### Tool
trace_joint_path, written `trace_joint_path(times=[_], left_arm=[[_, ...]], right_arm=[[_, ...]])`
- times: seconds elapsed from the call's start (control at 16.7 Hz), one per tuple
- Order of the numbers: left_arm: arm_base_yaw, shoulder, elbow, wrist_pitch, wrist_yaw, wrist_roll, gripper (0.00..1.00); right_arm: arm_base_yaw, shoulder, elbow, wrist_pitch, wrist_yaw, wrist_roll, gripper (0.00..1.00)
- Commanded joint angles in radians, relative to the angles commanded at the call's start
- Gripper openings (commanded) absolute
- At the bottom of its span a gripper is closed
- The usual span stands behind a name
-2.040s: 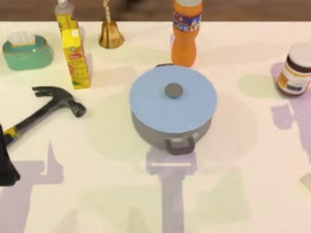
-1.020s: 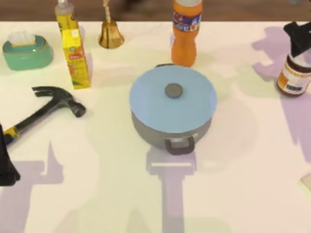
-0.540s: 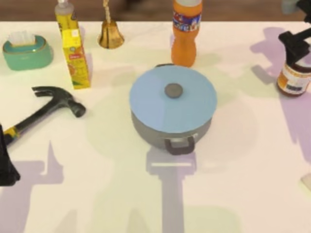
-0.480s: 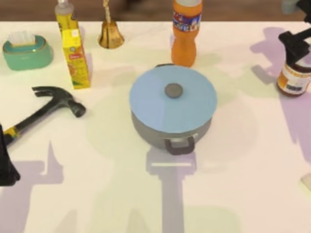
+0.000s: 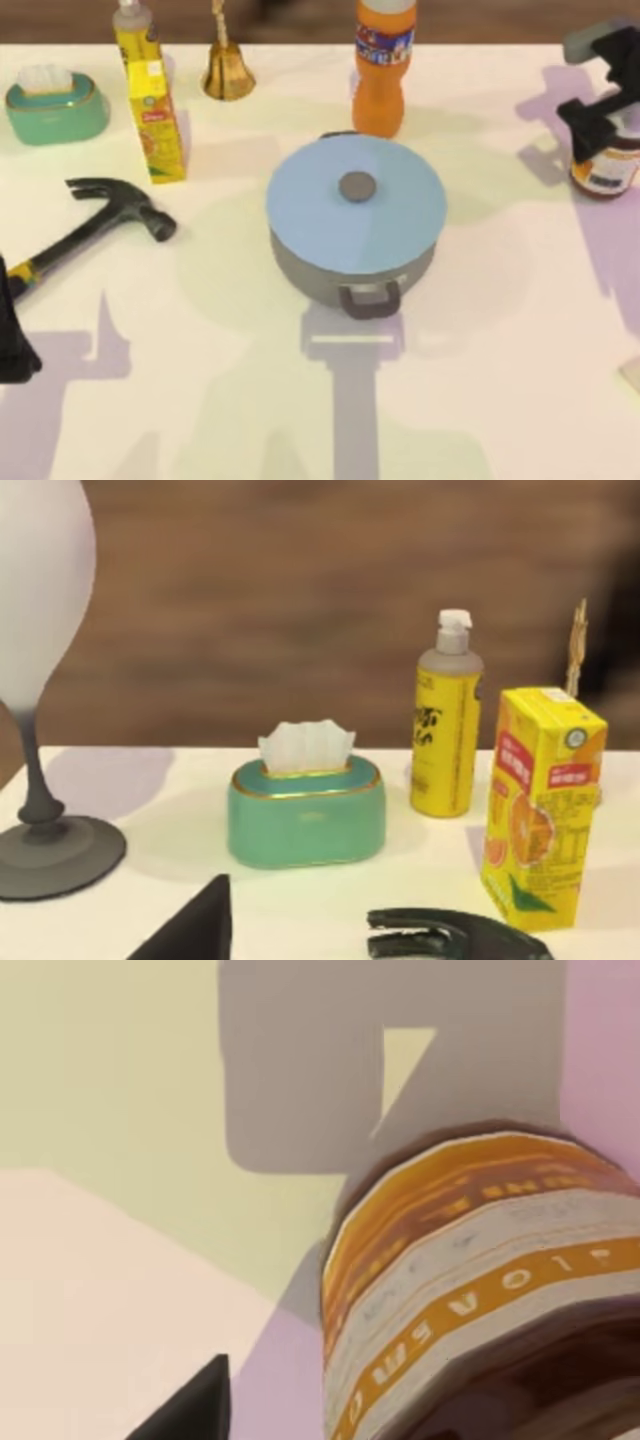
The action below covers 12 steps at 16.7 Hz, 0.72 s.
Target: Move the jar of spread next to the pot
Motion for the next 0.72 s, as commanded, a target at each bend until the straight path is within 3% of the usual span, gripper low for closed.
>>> trace_joint_path(times=[0.24, 0.72], left_arm=[[0.0, 0.0, 0.0, 0.0, 0.0, 0.0, 1.0], [0.0, 0.0, 0.0, 0.0, 0.0, 0.0, 1.0]], right_arm=[[0.0, 0.0, -0.01, 0.01, 0.0, 0.0, 1.0], [0.0, 0.0, -0.01, 0.01, 0.0, 0.0, 0.4]])
